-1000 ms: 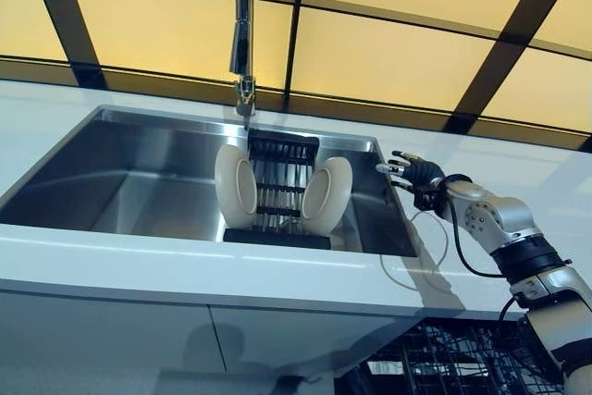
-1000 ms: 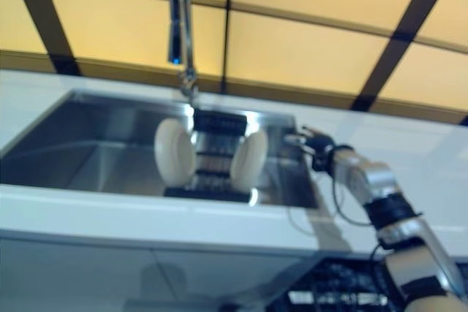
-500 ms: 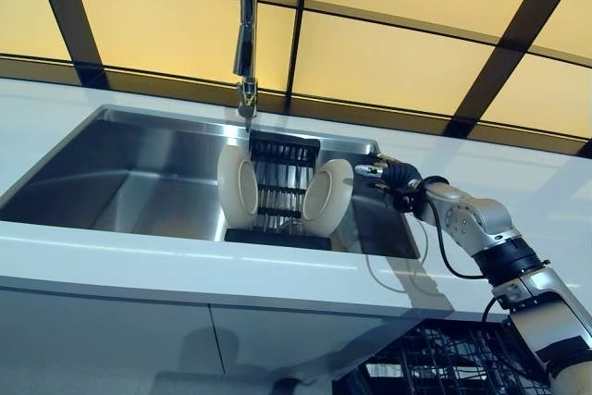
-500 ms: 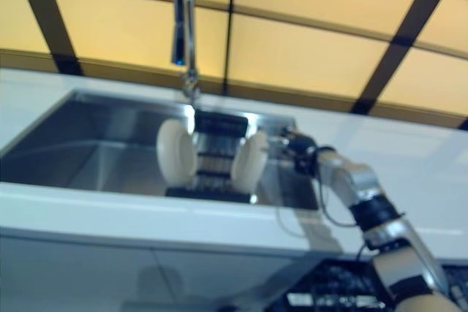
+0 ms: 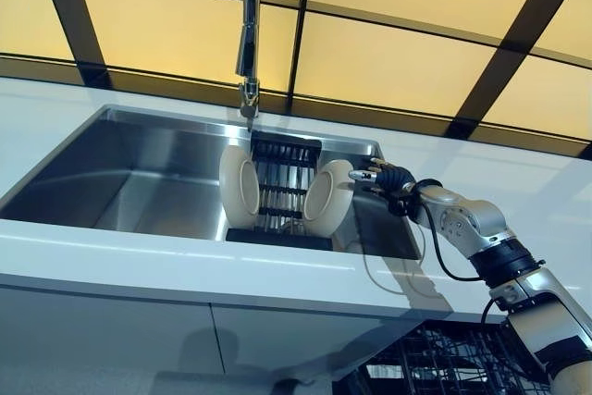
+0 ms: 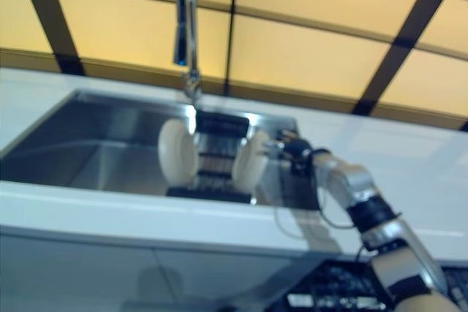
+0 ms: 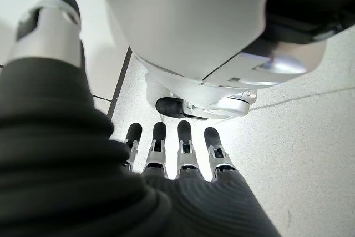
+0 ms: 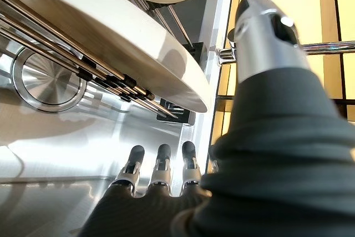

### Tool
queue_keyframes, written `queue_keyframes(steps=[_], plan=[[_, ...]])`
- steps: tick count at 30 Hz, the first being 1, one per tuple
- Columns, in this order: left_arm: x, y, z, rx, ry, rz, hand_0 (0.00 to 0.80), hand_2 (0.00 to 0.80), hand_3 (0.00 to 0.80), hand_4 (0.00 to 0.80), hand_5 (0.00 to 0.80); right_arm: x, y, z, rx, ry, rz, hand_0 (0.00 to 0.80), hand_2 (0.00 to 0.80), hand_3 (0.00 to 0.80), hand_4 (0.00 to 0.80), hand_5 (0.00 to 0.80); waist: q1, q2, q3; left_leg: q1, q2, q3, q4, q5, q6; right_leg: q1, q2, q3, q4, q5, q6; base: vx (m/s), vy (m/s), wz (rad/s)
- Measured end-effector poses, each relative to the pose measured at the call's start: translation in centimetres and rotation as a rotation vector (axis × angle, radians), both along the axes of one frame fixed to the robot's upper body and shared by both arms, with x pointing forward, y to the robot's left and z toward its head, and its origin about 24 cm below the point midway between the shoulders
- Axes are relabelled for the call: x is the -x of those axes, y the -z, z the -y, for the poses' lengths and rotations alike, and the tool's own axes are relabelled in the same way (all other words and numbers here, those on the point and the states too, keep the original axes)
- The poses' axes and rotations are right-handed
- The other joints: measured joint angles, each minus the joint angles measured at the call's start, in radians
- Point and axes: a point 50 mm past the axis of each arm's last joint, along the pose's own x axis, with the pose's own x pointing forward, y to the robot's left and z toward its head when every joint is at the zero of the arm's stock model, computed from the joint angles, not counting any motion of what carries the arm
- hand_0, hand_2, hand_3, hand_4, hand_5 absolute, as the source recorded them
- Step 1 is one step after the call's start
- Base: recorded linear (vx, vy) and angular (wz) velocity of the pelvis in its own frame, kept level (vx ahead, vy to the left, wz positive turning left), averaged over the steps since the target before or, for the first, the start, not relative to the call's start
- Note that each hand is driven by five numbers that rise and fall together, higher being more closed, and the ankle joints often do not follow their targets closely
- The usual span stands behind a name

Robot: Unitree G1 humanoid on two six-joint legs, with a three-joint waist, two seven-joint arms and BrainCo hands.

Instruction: Take plates into dishwasher

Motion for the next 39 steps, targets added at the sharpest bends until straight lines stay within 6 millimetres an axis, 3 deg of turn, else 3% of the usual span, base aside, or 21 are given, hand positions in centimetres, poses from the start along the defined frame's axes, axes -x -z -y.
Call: queue_keyframes(steps=[17, 39], plan=[[0.0, 0.0, 0.2, 0.003, 0.000, 0.000, 0.000, 0.000, 0.000, 0.000, 0.000, 0.1, 1.1, -1.6, 0.004, -0.048, -0.041, 0.000, 0.000, 0.000, 0.000, 0.000, 0.001, -0.018, -0.012, 0.000, 0.000, -0.008, 0.000, -0.002, 0.001, 0.007, -0.001, -0.007, -0.002, -0.001, 0.002, -0.001, 0.000, 0.00], [0.1, 0.1, 0.2, -0.002, -0.004, -0.003, 0.000, 0.000, 0.000, 0.000, 0.000, 0.3, 1.6, -1.7, 0.014, -0.057, -0.083, 0.000, 0.000, 0.000, 0.000, 0.000, 0.001, -0.019, -0.011, -0.002, 0.001, -0.020, 0.000, -0.004, 0.004, 0.008, -0.002, -0.019, 0.008, -0.008, 0.012, -0.003, 0.001, 0.01]])
